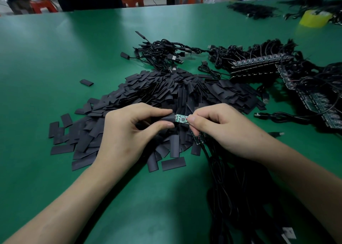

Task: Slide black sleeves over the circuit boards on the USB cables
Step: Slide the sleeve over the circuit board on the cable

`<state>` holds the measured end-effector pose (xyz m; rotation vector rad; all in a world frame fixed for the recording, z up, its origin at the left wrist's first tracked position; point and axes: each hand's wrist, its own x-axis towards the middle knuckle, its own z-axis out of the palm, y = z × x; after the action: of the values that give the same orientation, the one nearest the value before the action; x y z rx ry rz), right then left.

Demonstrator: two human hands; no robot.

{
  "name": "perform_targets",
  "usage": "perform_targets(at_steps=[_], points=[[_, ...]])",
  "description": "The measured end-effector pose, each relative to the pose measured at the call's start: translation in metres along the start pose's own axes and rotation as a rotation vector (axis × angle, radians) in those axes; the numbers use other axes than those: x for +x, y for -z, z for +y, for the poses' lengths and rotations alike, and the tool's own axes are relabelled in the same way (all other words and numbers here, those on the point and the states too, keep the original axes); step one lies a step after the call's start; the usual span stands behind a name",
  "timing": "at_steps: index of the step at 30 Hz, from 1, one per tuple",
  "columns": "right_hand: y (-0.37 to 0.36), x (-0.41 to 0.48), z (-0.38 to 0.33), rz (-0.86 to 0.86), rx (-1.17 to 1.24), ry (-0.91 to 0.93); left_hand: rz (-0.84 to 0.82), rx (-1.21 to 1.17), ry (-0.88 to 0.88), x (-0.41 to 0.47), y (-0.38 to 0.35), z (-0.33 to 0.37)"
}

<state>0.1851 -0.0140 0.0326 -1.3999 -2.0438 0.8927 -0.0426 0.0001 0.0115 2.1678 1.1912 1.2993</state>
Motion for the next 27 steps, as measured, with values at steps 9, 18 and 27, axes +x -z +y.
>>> perform_targets(at_steps=[9, 18, 27], points=[[0.002, 0.002, 0.001, -0.036, 0.085, -0.035, -0.093, 0.196, -0.233, 0.0, 0.006, -0.003], [-0.001, -0.001, -0.003, -0.013, 0.0, -0.024, -0.1, 0.097, -0.081, 0.001, 0.004, 0.003], [-0.005, 0.001, -0.001, -0.049, 0.004, 0.009, -0.149, 0.091, -0.19, 0.0, -0.001, 0.006]])
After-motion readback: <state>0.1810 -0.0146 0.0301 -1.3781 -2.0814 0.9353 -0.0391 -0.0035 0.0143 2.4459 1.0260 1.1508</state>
